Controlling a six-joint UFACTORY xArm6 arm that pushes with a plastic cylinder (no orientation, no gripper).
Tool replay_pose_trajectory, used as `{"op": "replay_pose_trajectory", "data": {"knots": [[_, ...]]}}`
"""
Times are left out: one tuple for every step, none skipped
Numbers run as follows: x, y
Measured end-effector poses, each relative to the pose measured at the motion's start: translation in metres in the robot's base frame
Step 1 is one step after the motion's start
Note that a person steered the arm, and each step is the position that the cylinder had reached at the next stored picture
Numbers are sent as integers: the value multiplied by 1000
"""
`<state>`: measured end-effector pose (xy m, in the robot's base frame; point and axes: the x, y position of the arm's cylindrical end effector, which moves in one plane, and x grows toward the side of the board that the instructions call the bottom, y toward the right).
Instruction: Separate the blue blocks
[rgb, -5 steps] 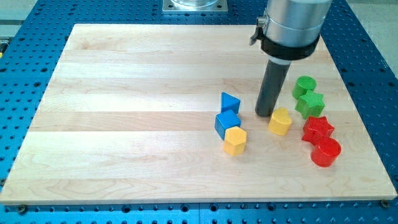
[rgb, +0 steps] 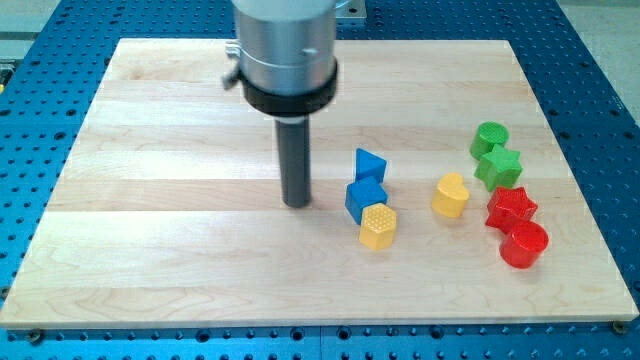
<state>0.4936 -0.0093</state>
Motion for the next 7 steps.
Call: {"op": "replay_pose_trajectory", "data": {"knots": [[-19,64],[-28,83],[-28,75],[-27,34],[-36,13],[-53,70],[-62,97]]}}
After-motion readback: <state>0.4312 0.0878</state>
